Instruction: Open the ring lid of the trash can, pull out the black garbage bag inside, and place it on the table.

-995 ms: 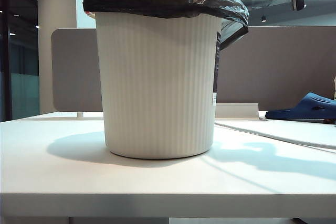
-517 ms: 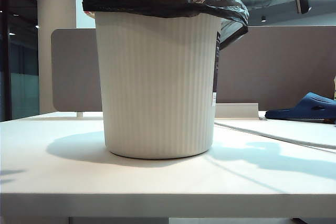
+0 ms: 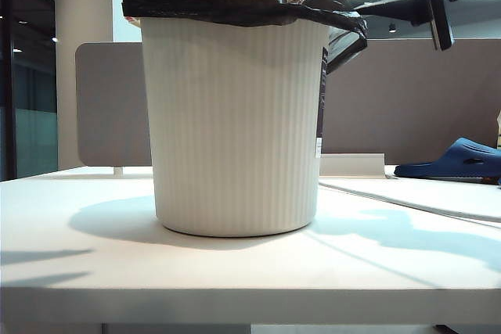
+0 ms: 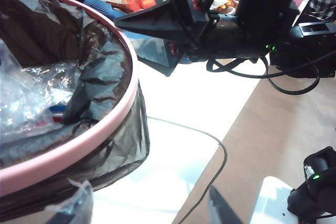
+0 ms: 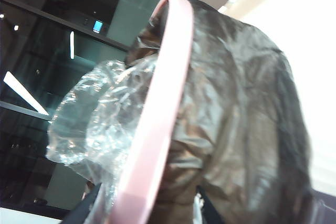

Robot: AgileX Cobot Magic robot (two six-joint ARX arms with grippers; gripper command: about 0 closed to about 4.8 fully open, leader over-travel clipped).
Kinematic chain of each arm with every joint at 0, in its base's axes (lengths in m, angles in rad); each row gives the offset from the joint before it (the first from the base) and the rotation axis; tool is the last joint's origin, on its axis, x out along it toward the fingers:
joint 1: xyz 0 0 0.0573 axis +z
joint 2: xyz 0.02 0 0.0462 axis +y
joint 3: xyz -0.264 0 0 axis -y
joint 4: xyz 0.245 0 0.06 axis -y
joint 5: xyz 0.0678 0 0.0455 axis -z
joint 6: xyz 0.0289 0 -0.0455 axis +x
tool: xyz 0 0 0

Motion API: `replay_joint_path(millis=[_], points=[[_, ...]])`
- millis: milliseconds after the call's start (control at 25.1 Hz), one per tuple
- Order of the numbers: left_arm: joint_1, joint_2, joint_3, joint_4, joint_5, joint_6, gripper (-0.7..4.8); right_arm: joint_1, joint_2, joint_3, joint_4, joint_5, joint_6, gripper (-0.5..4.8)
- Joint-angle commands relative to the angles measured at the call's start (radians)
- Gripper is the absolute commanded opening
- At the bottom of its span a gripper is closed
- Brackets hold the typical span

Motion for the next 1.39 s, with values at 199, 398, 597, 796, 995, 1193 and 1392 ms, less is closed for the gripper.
replay_joint_path(millis=[199,398,597,796,995,1193,1392], points=[[-0.001,0.0,0.006,0.014,-0.028,0.03,2.79,0.002,-0.004,0.007,0.035,-0.034,0.002,2.12],[-0.001,0.0,0.006,0.013,-0.042,0.034,2.79,0.002,-0.004,0.007,0.108,-0.086,0.052,2.12],[-0.001,0.0,0.006,0.013,-0.042,0.034,2.79,0.002,-0.005,0.007,0.121,-0.108,0.067,2.12],[-0.001,0.0,0.006,0.013,-0.042,0.034,2.79,0.002,-0.005,0.007,0.174,-0.138,0.109,2.12],[-0.001,0.0,0.006,0.013,-0.04,0.132,2.77,0.002,-0.005,0.008,0.259,-0.156,0.164,2.11],[-0.002,0.012,0.006,0.014,-0.037,0.27,2.63,0.002,-0.005,0.008,0.304,-0.159,0.212,2.11],[-0.002,0.032,0.006,0.022,-0.027,0.393,0.4,0.002,-0.005,0.024,0.387,-0.161,0.285,2.11]])
